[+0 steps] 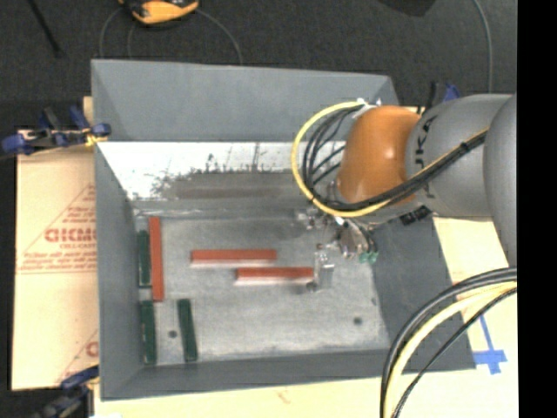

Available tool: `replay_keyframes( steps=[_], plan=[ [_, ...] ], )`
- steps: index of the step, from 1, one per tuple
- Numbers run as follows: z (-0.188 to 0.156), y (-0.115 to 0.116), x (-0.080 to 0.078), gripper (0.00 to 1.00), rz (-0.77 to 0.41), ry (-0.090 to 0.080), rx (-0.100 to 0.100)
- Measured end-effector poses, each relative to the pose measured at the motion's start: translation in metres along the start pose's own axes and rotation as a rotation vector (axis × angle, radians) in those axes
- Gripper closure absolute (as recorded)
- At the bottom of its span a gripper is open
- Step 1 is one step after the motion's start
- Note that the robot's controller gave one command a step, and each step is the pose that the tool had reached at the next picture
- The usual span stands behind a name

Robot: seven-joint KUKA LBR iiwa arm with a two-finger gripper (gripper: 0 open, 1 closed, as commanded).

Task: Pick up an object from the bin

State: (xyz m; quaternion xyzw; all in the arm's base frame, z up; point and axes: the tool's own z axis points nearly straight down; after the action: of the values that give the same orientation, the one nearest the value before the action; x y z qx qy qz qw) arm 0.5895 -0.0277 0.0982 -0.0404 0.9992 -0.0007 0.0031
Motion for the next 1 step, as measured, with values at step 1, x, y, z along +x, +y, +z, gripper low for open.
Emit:
replay_keyframes(
  steps=[1],
  plan=[
    [0.0152,0.0214,-0.0008,0.00,0.094,0.003,-0.002]
  ],
)
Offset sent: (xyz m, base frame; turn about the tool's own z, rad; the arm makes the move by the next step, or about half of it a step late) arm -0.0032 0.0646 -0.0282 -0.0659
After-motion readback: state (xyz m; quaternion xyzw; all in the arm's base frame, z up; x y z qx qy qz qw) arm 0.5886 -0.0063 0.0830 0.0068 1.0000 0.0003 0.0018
